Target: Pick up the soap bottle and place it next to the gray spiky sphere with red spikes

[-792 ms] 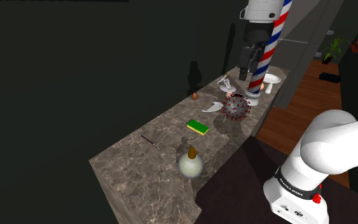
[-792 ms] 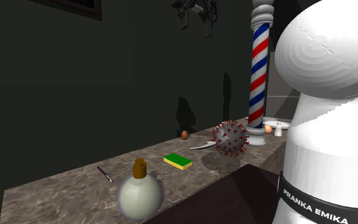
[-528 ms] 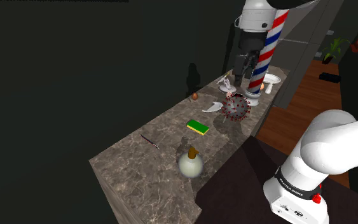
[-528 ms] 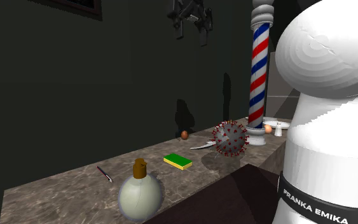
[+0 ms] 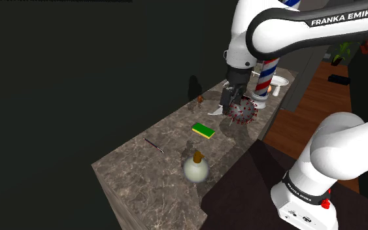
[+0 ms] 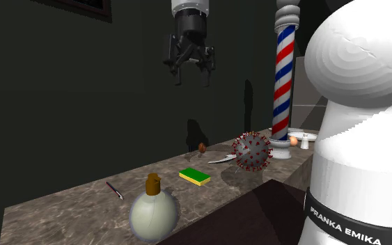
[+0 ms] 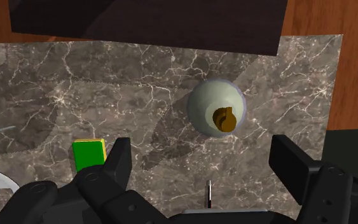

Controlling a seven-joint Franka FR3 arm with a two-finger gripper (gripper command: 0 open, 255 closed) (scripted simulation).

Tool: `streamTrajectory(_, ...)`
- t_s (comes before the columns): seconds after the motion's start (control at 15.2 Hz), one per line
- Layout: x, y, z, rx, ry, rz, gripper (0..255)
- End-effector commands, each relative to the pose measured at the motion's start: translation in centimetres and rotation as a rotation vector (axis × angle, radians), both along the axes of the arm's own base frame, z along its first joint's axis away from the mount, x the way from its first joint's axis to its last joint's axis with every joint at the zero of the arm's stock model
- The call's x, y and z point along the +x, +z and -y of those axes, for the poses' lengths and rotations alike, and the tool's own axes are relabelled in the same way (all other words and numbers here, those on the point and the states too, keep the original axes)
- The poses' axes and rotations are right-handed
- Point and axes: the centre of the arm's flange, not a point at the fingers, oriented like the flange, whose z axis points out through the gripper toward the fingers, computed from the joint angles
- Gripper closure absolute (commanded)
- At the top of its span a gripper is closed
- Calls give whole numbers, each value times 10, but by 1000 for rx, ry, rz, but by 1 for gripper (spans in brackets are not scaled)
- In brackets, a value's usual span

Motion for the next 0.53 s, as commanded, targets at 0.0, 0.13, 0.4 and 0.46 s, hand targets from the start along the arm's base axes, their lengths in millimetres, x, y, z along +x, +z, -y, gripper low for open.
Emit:
streamTrajectory(0.0, 8, -24, -9, -1, 2, 7, 0)
streamTrajectory(0.13, 14, -48, -18, -2, 5, 11, 0)
streamTrajectory(0.4, 26, -95, -37, -5, 10, 19, 0)
streamTrajectory(0.46, 30, -107, -42, -5, 11, 21, 0)
